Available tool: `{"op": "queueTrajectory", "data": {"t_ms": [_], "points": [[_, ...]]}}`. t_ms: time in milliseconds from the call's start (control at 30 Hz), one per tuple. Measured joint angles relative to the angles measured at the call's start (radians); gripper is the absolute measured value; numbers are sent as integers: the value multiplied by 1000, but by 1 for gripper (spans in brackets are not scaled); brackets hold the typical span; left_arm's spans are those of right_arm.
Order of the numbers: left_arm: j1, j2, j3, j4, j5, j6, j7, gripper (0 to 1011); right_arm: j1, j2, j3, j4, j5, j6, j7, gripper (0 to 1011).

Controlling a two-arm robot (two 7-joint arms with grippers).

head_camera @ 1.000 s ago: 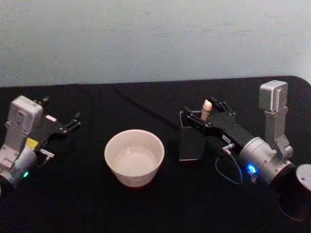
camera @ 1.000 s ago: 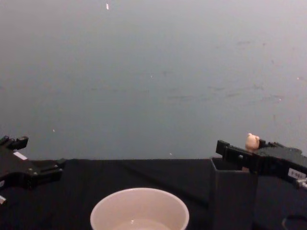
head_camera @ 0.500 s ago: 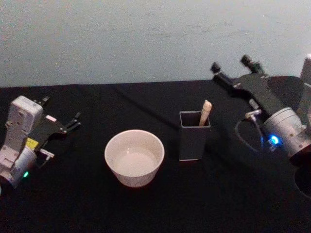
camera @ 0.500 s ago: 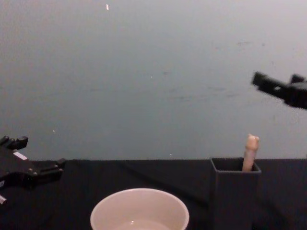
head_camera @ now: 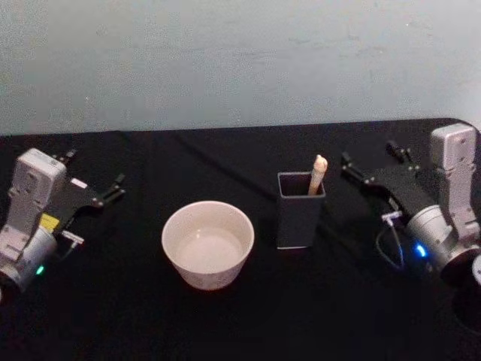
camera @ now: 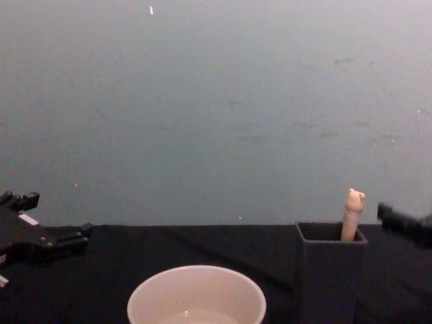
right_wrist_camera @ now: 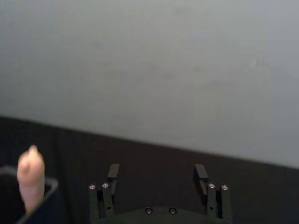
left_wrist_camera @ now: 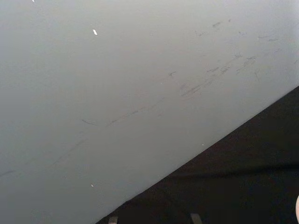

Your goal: Pick up the stirring spoon with one hand, stir inside the cup, then place it back in its original position.

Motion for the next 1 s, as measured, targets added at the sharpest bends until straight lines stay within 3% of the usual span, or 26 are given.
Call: {"op": "queueTrajectory", "data": {"t_ms": [500,1000], "points": [[0,0,0,0,0,0,0,1001,3,-27,-13,87,-49,31,41,1002],[0,0,0,0,0,0,0,1002,1,-25,-14,80,-47,31,41,1002]]}}
